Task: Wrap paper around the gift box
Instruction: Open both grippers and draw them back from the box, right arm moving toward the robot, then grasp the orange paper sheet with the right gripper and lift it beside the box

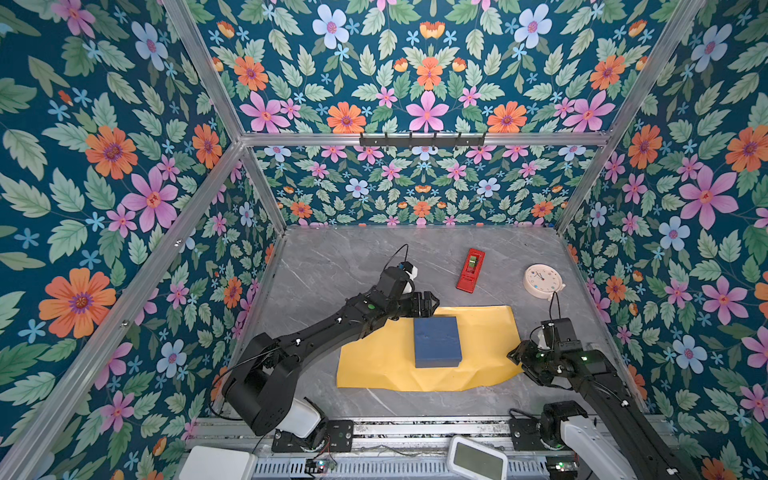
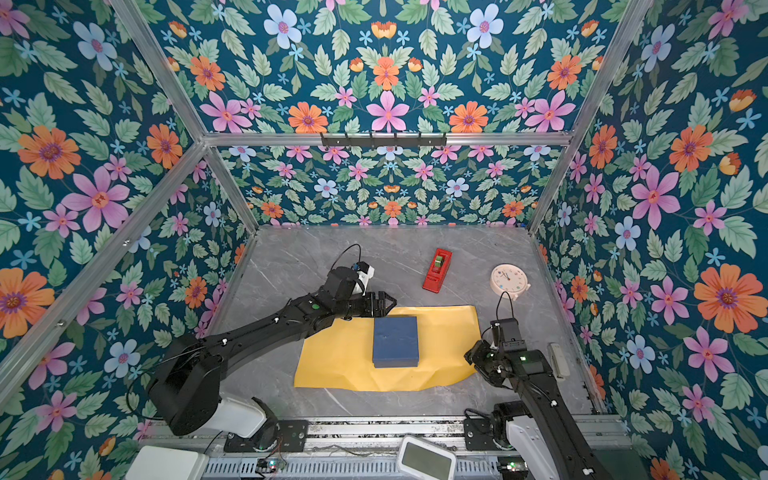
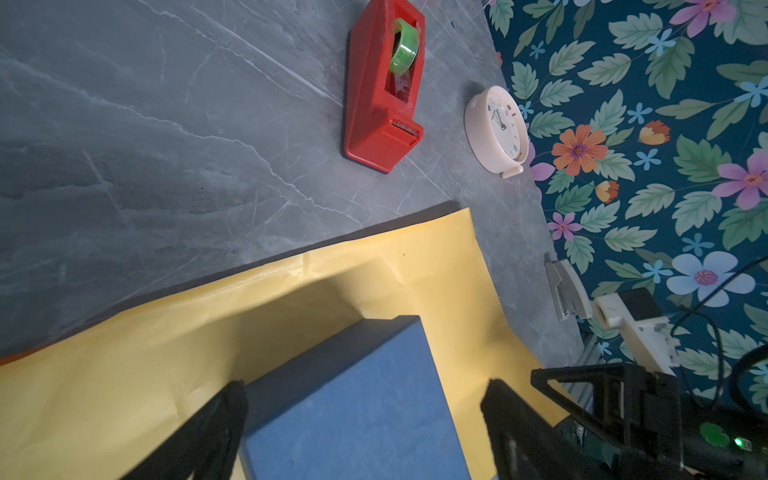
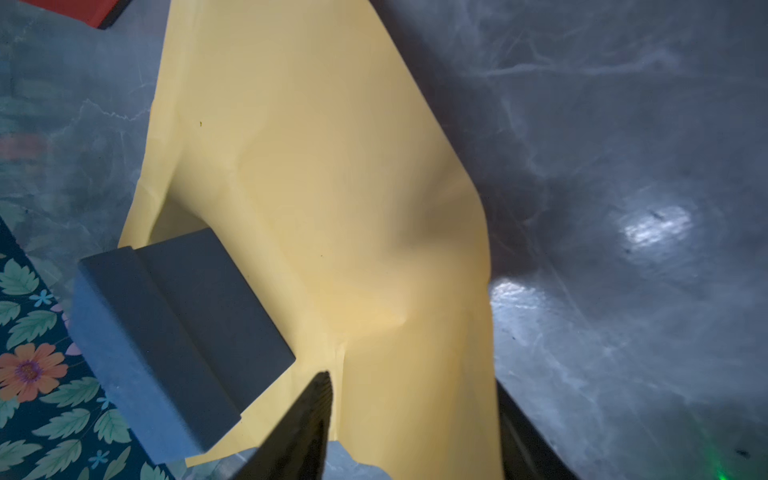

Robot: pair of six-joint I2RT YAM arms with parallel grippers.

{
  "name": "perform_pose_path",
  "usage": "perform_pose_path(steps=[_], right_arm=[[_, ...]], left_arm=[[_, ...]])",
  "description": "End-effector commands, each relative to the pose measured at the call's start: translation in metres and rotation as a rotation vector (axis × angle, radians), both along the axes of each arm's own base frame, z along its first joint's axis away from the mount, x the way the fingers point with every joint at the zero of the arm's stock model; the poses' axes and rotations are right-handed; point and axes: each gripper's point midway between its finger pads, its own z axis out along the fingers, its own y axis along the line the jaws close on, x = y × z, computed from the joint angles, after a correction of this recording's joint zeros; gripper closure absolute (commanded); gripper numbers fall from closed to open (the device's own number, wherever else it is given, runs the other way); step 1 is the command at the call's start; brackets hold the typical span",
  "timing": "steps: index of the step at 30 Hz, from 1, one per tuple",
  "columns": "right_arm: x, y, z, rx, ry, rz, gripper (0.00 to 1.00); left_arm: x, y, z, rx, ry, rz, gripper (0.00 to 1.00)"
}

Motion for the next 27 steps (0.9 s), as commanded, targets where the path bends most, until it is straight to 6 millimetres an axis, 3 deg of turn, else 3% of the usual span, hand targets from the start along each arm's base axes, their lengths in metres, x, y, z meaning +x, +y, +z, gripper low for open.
perform_pose_path(steps=[1,4,6,10,16,27], right_arm=[[0.001,-0.008,-0.001,-0.05,0.004,-0.02,0.68],[0.012,-0.001,0.014,-0.057,-0.087,0.048,0.91],[0.019,0.008,0.025,-0.06,-0.16,0.103,1.0],[0.03,0.03,0.045,-0.036,-0.276,0.199,1.0],[0.034,0.072,0.066,-0.011,-0.395,0.386,1.0],[0.021,0.15,0.088,0.014,-0.572,0.737,1.0]], left_arm=[[0.0,-0.004,0.008,-0.027,-0.008,-0.005,0.09],[-0.002,-0.002,0.008,-0.036,0.006,0.001,0.09],[-0.004,-0.001,0.007,-0.043,0.017,0.009,0.09],[-0.009,-0.003,0.004,-0.069,0.066,0.014,0.12],[-0.018,-0.023,0.011,-0.123,0.107,-0.013,0.13],[-0.023,-0.064,0.007,-0.219,0.229,-0.11,0.17]])
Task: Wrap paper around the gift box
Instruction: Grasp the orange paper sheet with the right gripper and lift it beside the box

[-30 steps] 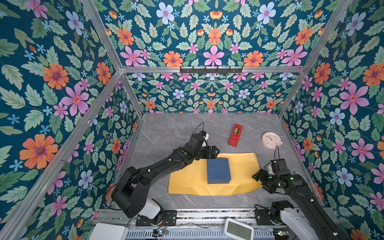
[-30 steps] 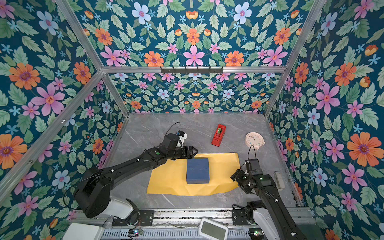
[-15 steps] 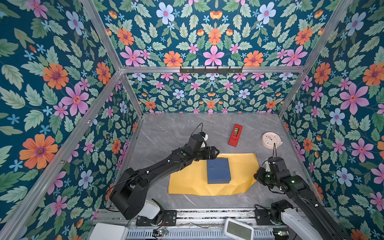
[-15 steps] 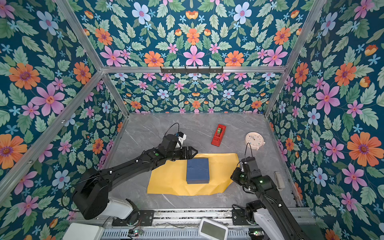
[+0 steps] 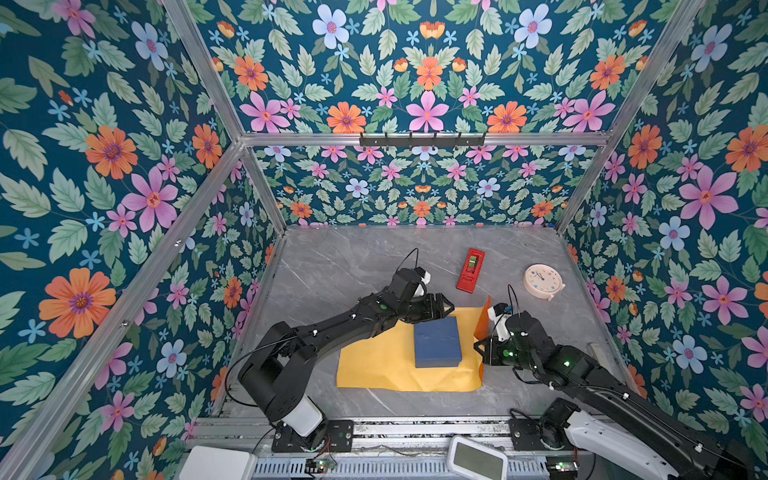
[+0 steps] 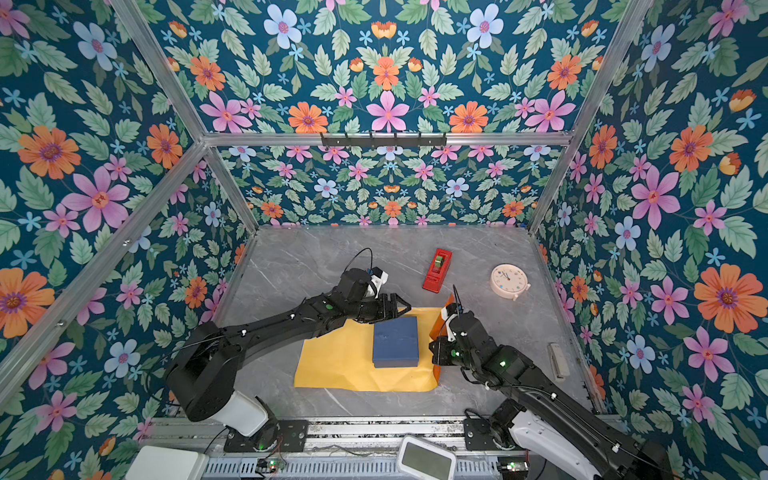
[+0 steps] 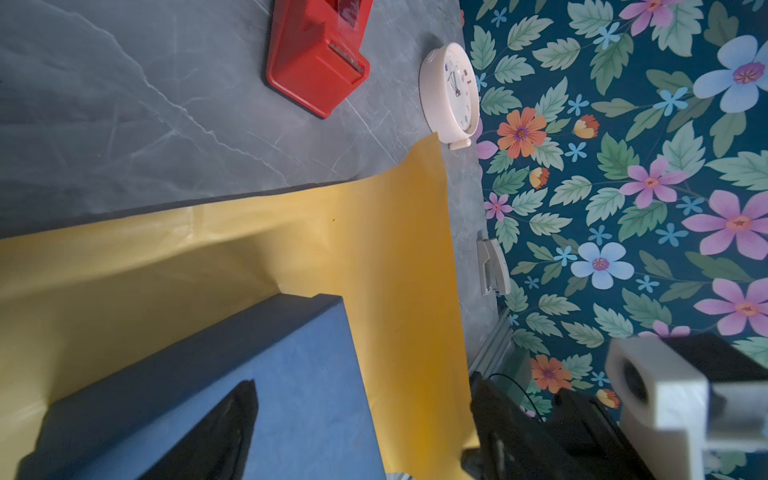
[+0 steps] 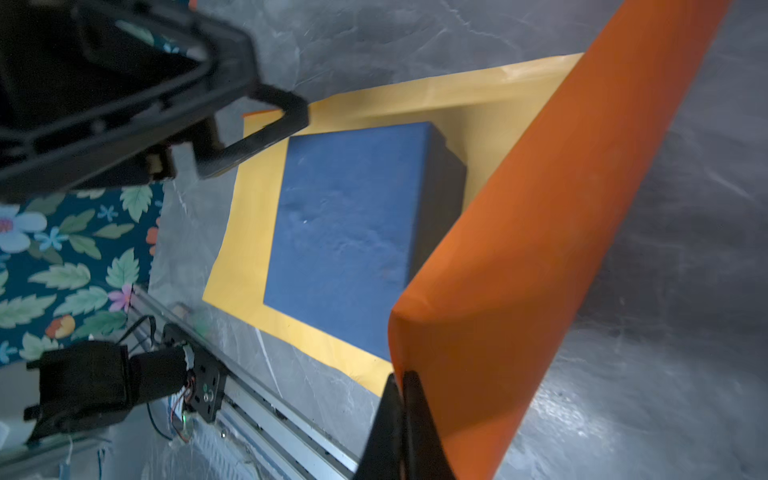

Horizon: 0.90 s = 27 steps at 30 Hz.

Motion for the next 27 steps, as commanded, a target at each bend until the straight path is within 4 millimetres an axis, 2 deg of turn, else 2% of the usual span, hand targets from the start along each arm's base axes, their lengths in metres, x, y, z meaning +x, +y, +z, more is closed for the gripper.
perform_pose_path(steps=[1,6,10,13,19,27], right_arm=[[0.006,0.021,0.017,0.022,-0.1,0.084,1.0],[0.004,0.035,0.016,0.039,-0.095,0.13,1.0],[0.003,0.041,0.016,0.059,-0.087,0.146,1.0],[0.002,0.044,0.014,0.065,-0.083,0.154,1.0],[0.001,0.048,0.012,0.07,-0.079,0.166,1.0],[0.003,0.05,0.009,0.065,-0.078,0.167,1.0]], left_arm=[[-0.003,-0.018,0.012,-0.075,0.022,-0.049,0.16],[-0.01,-0.036,0.008,-0.088,0.052,-0.104,0.17],[-0.012,-0.043,0.003,-0.057,0.054,-0.133,0.23],[-0.01,-0.044,-0.006,0.013,0.038,-0.147,0.33],[-0.007,-0.048,-0.015,0.07,0.025,-0.171,0.6],[-0.007,-0.052,-0.015,0.057,0.028,-0.182,0.9]])
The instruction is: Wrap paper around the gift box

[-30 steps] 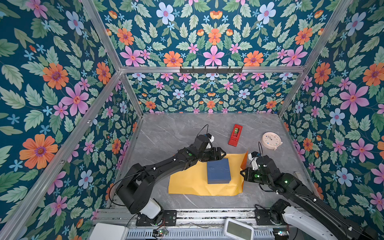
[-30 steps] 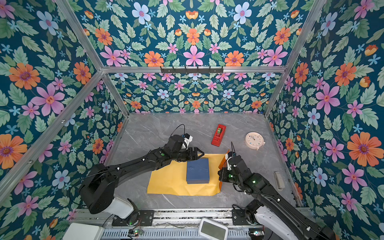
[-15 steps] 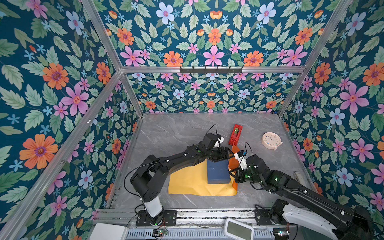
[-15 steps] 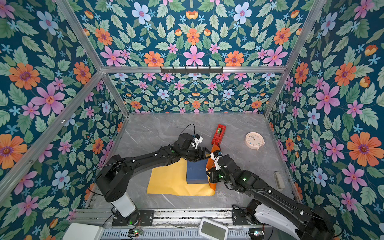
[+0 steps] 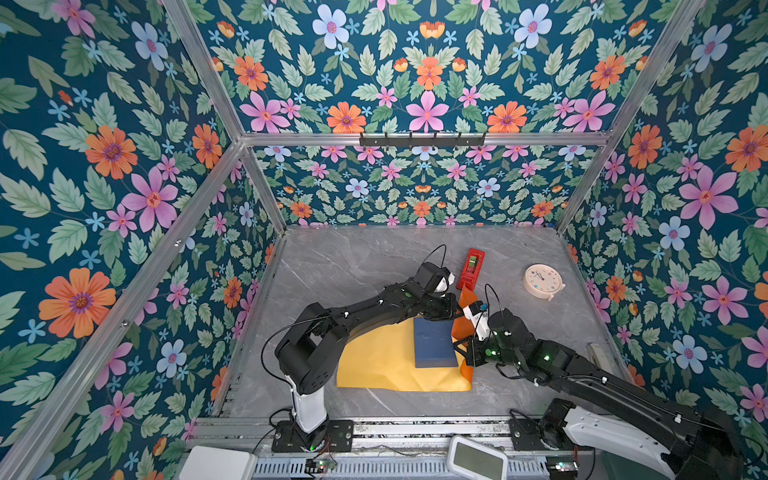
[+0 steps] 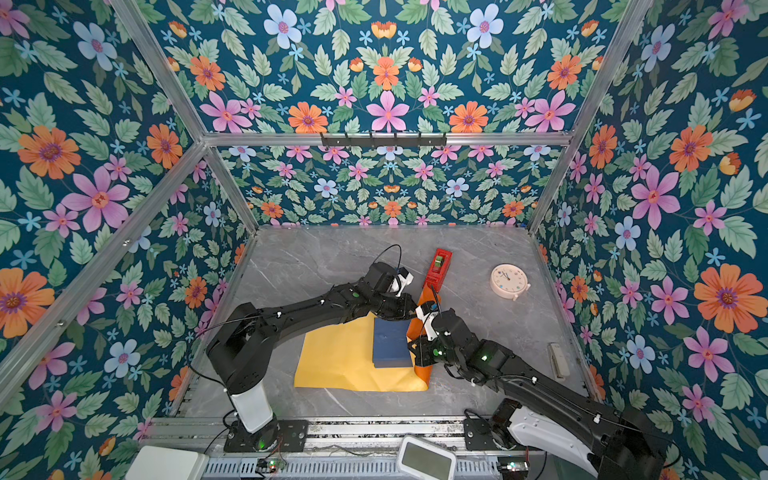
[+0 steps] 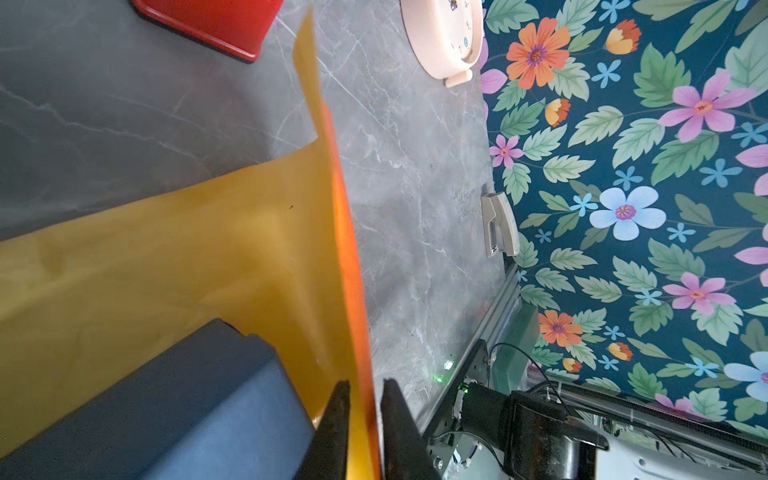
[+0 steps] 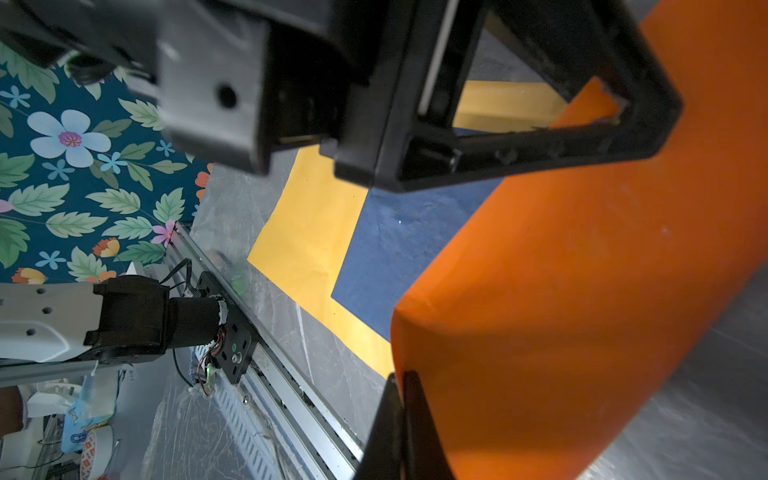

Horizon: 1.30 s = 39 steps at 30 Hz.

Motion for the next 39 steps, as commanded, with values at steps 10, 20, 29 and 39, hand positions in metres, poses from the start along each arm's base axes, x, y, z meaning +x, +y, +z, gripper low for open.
perform_pose_path(steps=[10,20,29,39], right_arm=[[0.005,-0.002,0.004,-0.005,-0.025,-0.021,0.83],[0.008,-0.031,0.04,0.021,-0.099,-0.114,0.36],[0.045,-0.076,0.019,-0.037,0.09,-0.358,0.18],[0.064,-0.058,-0.016,-0.14,0.252,-0.337,0.08]], left_arm=[[-0.001,0.007,0.001,-0.022,-0.015,0.026,1.0],[-0.008,0.032,0.008,-0.123,-0.045,0.109,1.0],[-0.014,0.064,-0.002,-0.109,-0.052,0.164,1.0],[-0.012,0.088,-0.005,-0.11,-0.058,0.211,1.0]])
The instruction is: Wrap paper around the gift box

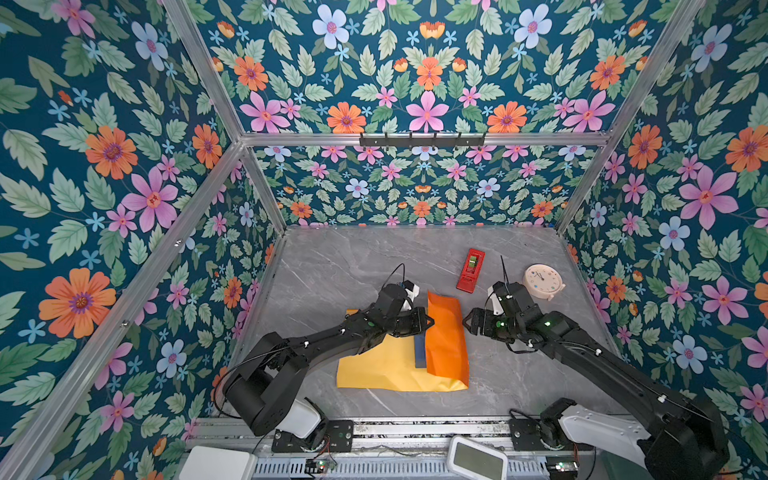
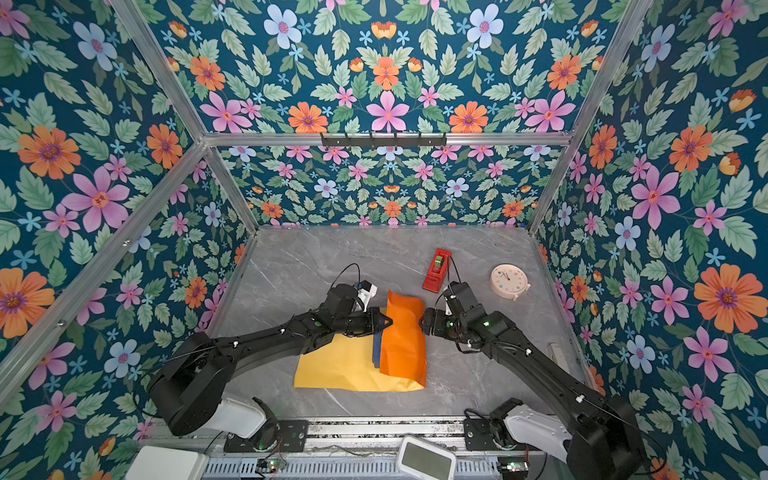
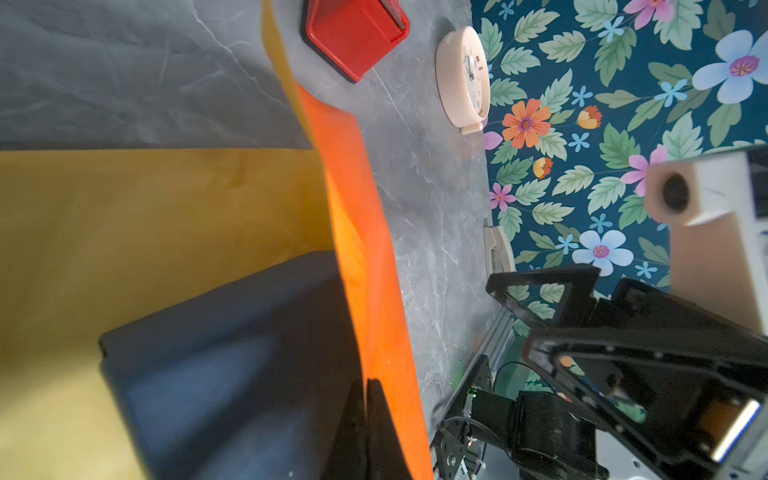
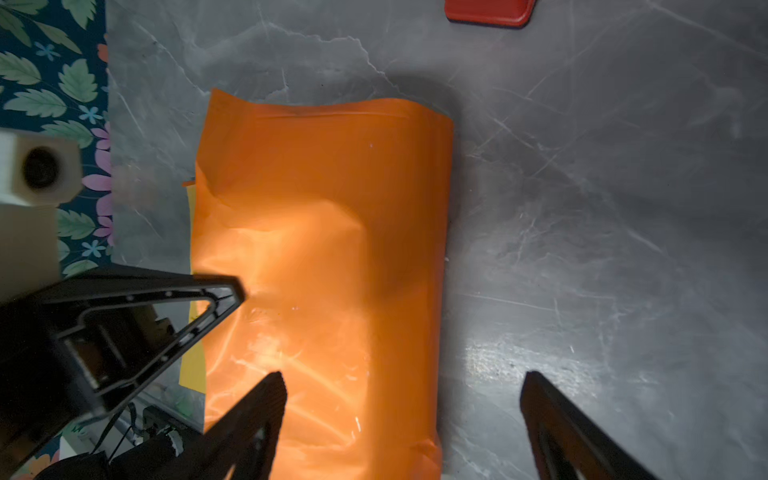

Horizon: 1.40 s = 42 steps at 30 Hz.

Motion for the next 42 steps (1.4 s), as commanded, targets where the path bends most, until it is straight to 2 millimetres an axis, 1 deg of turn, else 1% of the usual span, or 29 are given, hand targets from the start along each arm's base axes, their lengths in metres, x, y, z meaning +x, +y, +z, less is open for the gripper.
perform_pose_path(steps=[1,4,10,15,24,30,42], right_arm=[[0.002,0.012,-0.005,0.032,0.038,0.02,0.06],[0.005,0.021,-0.009,0.056,0.059,0.044,0.03],[0.006,0.038,-0.019,0.103,0.114,0.094,0.03],[0.006,0.045,-0.026,0.121,0.145,0.113,0.03],[0.005,0.047,-0.036,0.107,0.173,0.133,0.04],[0.005,0.048,-0.044,0.095,0.195,0.14,0.05],[-0.002,0.044,-0.068,0.041,0.256,0.145,0.06]], left_arm=[[0.004,0.003,0.005,-0.02,-0.025,0.01,1.0],[0.004,0.008,0.003,-0.016,-0.021,0.014,1.0],[0.004,0.013,0.0,-0.009,-0.018,0.02,1.0],[0.003,0.016,-0.002,-0.006,-0.012,0.018,1.0],[-0.001,0.022,-0.005,0.006,-0.008,0.021,1.0],[-0.003,0.026,-0.012,0.026,-0.001,0.028,1.0],[-0.001,0.035,-0.02,0.091,-0.014,0.042,1.0]])
